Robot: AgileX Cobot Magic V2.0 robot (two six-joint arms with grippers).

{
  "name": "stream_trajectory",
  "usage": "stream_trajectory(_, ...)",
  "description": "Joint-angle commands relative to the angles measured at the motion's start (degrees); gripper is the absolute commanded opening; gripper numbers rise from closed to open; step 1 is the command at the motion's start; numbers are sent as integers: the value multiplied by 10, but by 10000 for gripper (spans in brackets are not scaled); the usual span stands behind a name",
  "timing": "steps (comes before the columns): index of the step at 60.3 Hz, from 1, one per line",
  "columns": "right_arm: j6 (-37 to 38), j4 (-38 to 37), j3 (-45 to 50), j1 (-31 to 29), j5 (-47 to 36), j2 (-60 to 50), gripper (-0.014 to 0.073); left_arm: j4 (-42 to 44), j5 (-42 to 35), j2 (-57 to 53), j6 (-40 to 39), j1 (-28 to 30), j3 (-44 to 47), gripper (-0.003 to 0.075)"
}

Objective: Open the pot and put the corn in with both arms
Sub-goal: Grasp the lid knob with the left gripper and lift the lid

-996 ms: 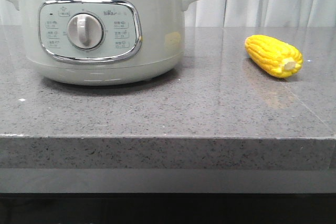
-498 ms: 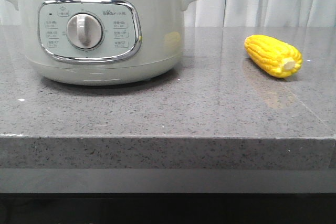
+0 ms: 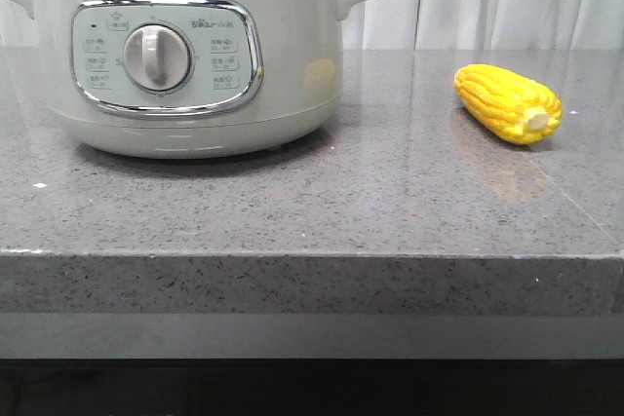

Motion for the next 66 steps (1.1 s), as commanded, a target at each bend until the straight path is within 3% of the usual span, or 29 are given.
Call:
stream_trajectory(1,0,1,-19,-4,-43,9,570,-9,10,42,1,2,-61,536)
stream_trajectory(15,0,1,-19,-4,-43,9,570,-9,107,189,32,-14,-214,536)
stream_trajectory(47,0,1,-19,-4,-40,9,570,-75,211,498,32,-178,-556,537)
stream_trajectory(66,0,1,-19,-4,-31,9,570,-79,238,626,30,-188,-686,540)
